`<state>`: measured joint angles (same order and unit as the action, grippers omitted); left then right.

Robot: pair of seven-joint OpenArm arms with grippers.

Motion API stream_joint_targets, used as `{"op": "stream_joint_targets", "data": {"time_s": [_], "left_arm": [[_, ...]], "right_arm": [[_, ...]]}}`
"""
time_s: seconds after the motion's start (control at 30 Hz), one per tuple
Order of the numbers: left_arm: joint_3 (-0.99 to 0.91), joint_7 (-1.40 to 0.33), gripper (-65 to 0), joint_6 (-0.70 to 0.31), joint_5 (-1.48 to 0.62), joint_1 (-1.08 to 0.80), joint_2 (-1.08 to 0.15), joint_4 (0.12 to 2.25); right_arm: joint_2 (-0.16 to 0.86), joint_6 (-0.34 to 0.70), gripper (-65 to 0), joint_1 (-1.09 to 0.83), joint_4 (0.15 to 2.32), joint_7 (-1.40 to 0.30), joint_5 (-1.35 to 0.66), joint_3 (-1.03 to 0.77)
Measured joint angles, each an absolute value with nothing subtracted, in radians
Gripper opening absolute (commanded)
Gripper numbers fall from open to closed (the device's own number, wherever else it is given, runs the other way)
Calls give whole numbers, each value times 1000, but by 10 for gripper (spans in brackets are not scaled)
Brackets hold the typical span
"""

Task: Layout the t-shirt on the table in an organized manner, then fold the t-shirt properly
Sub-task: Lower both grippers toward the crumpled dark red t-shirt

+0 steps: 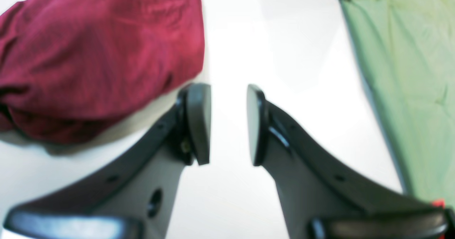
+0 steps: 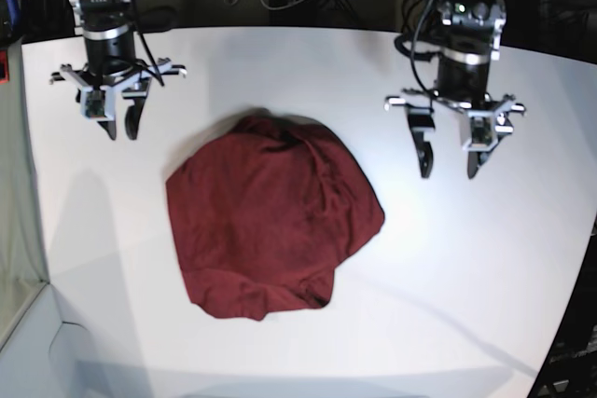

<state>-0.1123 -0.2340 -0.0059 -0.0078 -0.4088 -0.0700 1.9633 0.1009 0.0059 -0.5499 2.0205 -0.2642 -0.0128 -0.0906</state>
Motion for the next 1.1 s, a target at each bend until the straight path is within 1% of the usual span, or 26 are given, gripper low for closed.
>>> {"op": "stream_joint_targets", "data": {"time_s": [0.03,0.17,0.5,0.73,1.03,1.1], "left_arm": [[-109,-268,-254,-6,-7,-355,-66,1942],[-104,-307,-255,-6,-6,-192,-52,1809],[-108,-309,-255,-3,-6,52,0,1371],[-103,-306,-255,-4,-6,138,54,1209],[-103,-295,-257,-3,-6,183,63,1077],[-103,-268,-257,-3,-2,187,69,1054]], "right_arm": [[101,6,-469,-543,2019,-285,-13,-91],[107,7,-471,-510,2019,-330,-13,-93],[135,7,-471,-496,2019,-350,-12,-96],[135,7,-470,-497,2018,-352,-11,-95],[135,7,-470,-497,2018,-352,-12,-95],[135,7,-470,-497,2018,-352,-11,-96]]}}
